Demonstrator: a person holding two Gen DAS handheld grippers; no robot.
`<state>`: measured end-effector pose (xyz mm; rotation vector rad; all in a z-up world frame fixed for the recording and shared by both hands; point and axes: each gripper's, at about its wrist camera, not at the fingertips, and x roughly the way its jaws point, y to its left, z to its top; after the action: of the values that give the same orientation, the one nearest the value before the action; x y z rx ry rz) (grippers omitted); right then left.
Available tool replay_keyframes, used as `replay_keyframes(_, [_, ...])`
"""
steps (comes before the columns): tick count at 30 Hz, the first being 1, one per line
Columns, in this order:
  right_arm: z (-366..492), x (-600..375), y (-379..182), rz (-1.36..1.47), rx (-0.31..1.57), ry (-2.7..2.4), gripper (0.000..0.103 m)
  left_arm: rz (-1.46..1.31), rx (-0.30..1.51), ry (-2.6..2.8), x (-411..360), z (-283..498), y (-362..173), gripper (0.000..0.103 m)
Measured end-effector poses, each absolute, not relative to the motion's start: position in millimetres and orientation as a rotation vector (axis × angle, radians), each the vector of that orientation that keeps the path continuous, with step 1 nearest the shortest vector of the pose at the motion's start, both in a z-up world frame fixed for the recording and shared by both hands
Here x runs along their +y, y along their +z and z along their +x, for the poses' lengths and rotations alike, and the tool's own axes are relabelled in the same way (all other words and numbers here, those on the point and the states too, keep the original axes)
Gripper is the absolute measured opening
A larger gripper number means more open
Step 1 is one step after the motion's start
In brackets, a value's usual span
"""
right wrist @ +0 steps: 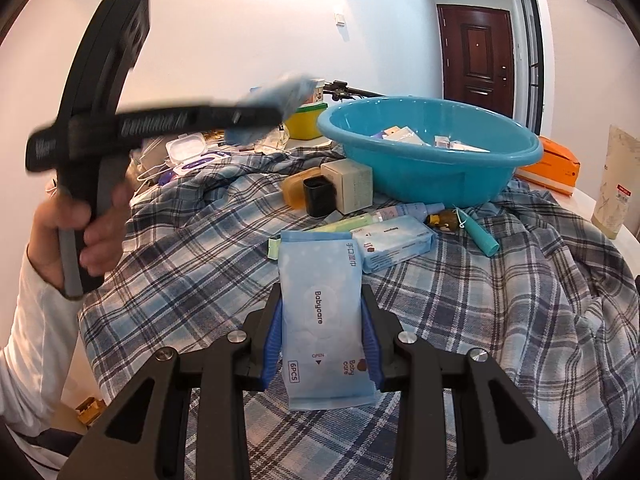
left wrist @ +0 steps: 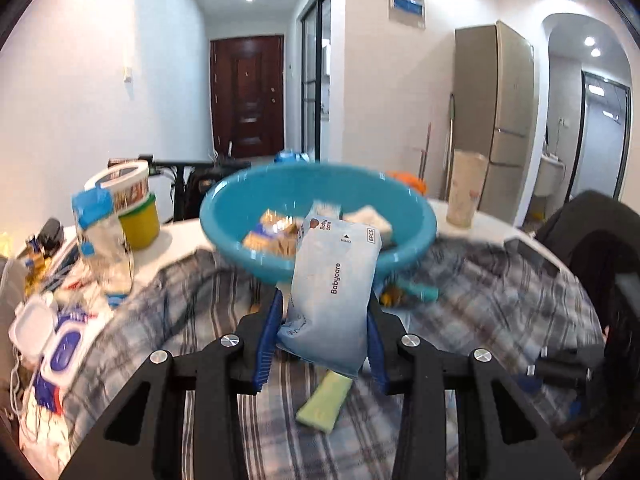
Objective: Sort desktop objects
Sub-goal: 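Carry the left gripper's Babycare pack over the turquoise basin and lower it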
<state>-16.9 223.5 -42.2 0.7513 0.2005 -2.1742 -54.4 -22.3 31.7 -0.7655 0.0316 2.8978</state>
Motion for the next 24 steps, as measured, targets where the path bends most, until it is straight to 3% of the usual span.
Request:
replay_keyframes(11, [-19.4,228.9,-42.0,0.755,0.170,-2.206,0.033,-0.693,-0.022,2.978,-19.2,-127.2,62.1,0.041])
replay_keyframes(24, [-19.5,234.1,-40.3,0.740,0.144,-2.243,0.033,-0.765,-0.080,2.996,-29.7,-167.8,36.2,0.041])
